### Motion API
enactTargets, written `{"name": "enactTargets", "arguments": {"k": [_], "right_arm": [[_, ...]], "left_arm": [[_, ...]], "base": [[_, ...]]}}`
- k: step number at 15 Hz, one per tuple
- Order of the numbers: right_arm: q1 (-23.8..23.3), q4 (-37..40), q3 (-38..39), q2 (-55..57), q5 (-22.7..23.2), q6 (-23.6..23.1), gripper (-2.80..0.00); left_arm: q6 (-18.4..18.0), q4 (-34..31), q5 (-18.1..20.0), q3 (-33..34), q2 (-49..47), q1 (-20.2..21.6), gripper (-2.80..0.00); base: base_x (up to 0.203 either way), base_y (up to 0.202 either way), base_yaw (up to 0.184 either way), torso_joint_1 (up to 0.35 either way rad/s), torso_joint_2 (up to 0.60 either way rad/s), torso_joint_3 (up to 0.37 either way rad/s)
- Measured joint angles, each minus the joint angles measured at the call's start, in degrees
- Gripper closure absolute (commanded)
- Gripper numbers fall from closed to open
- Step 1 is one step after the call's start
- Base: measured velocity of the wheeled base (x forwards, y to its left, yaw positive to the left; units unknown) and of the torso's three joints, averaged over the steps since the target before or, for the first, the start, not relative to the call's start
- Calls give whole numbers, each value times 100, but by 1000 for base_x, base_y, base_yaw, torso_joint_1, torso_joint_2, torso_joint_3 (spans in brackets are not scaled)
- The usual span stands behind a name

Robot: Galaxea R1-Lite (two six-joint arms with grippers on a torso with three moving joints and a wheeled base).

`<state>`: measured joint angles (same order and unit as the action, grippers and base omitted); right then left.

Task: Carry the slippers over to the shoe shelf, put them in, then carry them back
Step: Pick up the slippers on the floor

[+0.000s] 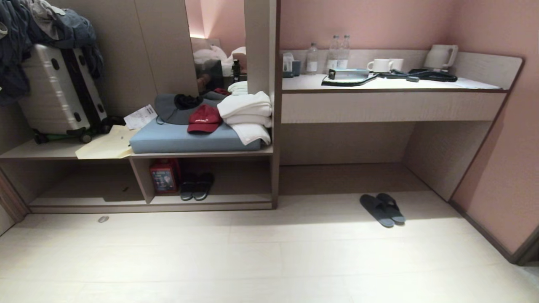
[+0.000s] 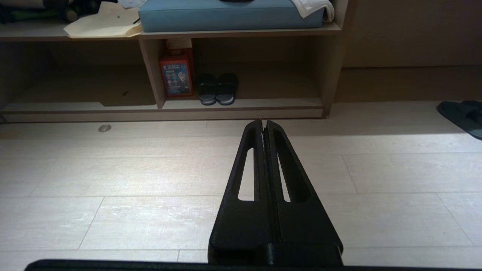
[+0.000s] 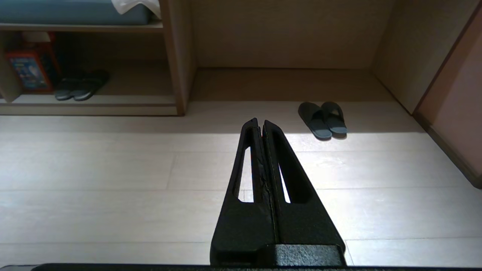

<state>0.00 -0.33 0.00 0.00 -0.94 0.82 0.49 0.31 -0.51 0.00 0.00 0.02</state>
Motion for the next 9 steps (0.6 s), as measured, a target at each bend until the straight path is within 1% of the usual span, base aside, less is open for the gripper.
{"name": "enactTargets", "arguments": {"k": [9], "right_arm": [[0, 3, 0, 0, -1, -2, 0]], "left_arm": [[-5, 2, 2, 0, 0, -2, 0]], "base": [[196, 0, 0, 4, 2, 3]]}}
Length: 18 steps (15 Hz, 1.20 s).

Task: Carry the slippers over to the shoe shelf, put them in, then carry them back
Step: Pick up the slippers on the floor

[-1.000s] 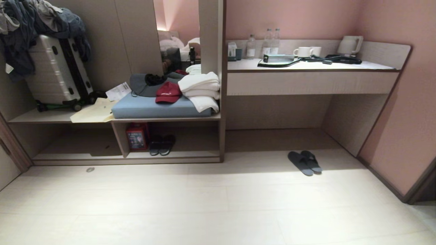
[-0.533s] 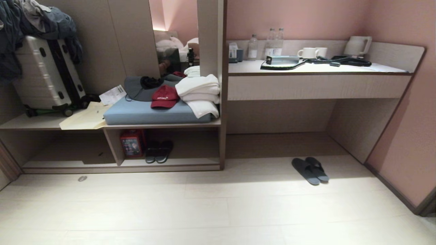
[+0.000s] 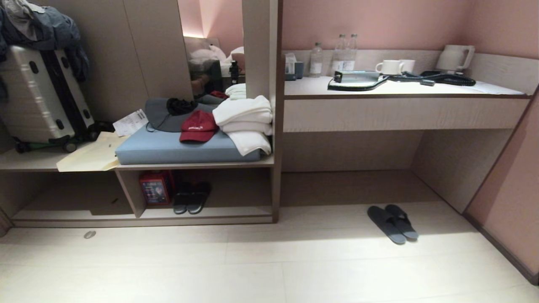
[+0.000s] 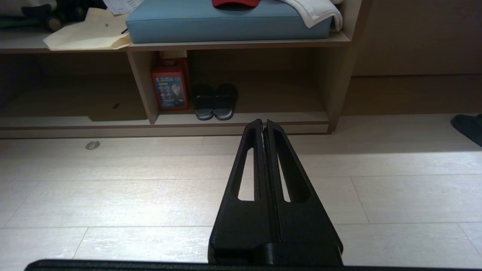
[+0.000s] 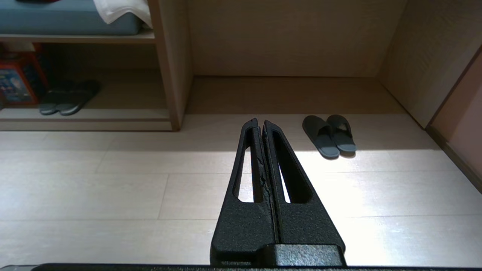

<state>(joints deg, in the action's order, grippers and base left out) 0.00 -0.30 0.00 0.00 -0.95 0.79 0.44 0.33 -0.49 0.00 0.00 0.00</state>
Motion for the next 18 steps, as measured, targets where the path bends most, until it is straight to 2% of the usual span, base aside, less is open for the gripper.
{"name": "enactTargets", "arguments": {"k": [16, 18], "right_arm": [[0, -1, 0, 0, -6, 6, 0], [0, 1, 0, 0, -6, 5, 0]], "left_arm": [[6, 3, 7, 0, 0, 0, 0], [7, 7, 7, 0, 0, 0, 0]], "base": [[195, 0, -1, 3, 3, 3], [47, 0, -2, 4, 1, 0]]}}
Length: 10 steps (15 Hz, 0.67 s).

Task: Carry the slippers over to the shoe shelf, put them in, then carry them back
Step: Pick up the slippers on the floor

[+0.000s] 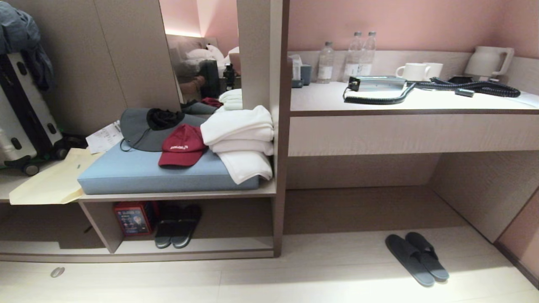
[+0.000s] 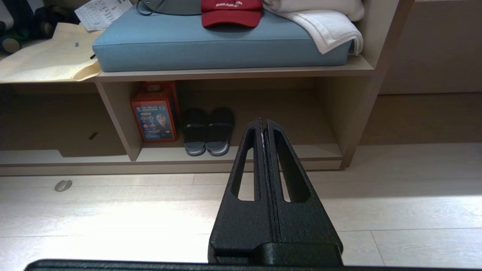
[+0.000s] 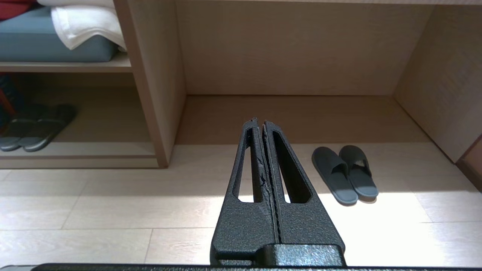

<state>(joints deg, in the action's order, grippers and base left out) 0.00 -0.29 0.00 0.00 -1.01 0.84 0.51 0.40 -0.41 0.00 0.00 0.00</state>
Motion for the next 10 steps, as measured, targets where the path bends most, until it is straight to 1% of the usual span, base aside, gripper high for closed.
{"name": "enactTargets", "arguments": {"k": [8, 10], "right_arm": [[0, -1, 0, 0, 7, 1, 0], [-2, -5, 0, 0, 4, -2, 0]], "left_arm": [[0, 3, -1, 0, 0, 5, 0], [0, -2, 0, 0, 0, 5, 0]], "base": [[0, 0, 0, 0, 0, 0], [5, -82, 8, 1, 3, 2]]}}
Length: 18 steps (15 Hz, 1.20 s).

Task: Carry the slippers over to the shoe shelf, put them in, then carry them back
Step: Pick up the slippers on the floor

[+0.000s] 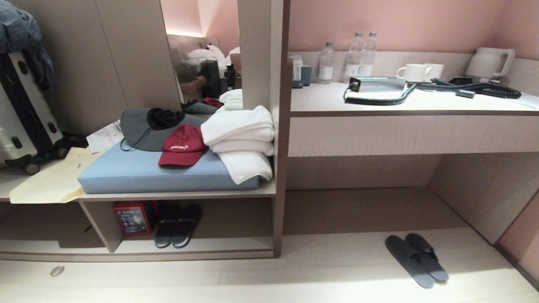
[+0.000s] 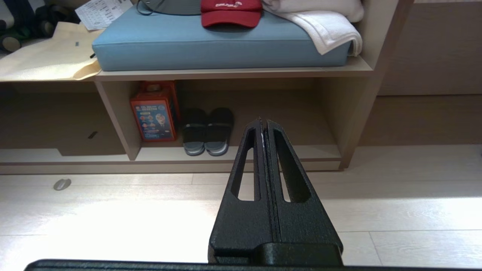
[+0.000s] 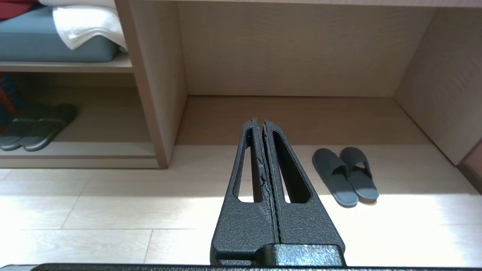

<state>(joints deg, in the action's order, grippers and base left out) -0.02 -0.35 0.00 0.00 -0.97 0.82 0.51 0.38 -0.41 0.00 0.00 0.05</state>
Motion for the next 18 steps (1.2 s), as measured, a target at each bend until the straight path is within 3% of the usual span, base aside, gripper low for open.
{"name": "enactTargets", "arguments": {"k": [18], "right_arm": [[1, 2, 0, 0, 5, 30, 0]], "left_arm": [[-11, -5, 0, 0, 0, 0, 0]], "base": [[0, -195, 2, 1, 3, 3]]}}
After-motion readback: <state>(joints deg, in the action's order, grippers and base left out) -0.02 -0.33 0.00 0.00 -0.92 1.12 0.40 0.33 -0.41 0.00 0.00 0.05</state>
